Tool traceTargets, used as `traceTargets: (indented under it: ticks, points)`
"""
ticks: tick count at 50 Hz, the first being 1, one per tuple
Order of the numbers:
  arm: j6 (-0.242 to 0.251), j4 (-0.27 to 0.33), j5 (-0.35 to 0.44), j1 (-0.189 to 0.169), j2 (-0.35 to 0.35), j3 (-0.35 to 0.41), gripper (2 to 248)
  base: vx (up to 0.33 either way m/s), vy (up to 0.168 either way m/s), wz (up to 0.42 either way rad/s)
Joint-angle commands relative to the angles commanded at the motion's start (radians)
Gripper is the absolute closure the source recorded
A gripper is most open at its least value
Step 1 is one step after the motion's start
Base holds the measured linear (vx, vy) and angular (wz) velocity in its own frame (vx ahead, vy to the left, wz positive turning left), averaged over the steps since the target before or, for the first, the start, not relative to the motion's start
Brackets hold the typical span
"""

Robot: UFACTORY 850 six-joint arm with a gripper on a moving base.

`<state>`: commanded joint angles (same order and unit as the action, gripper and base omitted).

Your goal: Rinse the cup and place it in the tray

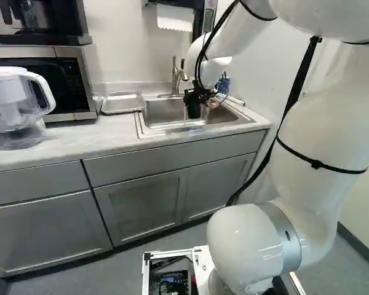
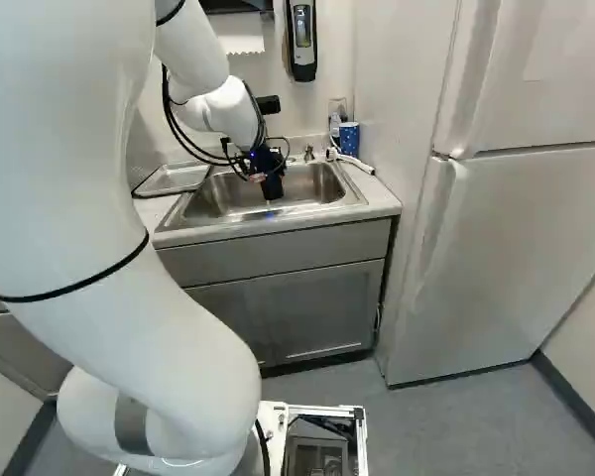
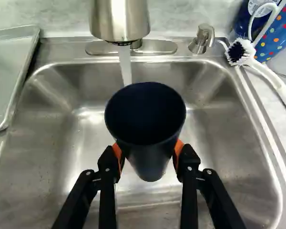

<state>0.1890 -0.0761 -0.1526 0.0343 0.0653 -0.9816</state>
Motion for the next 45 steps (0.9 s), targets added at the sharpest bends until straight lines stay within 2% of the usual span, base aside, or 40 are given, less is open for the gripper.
traceTargets:
  ticks: [45]
  points:
    - [0.000, 0.000, 0.000, 0.018, 0.067, -0.071, 130, 0.000, 0.000, 0.000]
